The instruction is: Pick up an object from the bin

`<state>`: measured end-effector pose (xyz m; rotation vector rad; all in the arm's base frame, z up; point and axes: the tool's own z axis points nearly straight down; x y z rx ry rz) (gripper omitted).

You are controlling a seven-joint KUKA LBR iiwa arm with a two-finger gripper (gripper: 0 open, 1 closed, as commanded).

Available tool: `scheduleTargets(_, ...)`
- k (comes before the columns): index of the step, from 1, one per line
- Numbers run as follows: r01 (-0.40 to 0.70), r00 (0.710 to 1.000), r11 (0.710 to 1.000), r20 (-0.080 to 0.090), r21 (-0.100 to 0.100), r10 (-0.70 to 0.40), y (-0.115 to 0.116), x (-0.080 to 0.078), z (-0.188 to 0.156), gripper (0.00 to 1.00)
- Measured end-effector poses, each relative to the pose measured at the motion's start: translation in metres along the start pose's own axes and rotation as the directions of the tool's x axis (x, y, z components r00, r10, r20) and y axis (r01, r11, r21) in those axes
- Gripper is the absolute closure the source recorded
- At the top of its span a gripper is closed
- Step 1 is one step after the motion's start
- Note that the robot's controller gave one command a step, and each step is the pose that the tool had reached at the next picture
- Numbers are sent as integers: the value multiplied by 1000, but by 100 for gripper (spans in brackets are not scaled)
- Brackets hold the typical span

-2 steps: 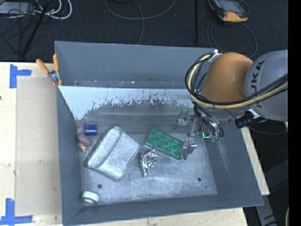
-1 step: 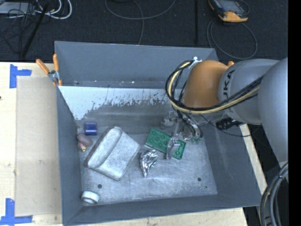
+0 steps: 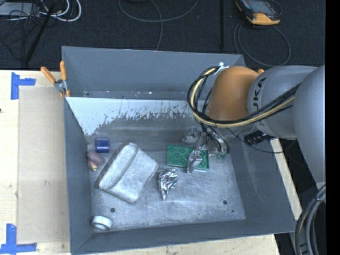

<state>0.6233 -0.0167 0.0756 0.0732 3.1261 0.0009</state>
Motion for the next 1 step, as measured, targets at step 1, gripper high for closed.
scheduleTargets(1,258,966,966,-6,0,-258,-29,18,-168,100)
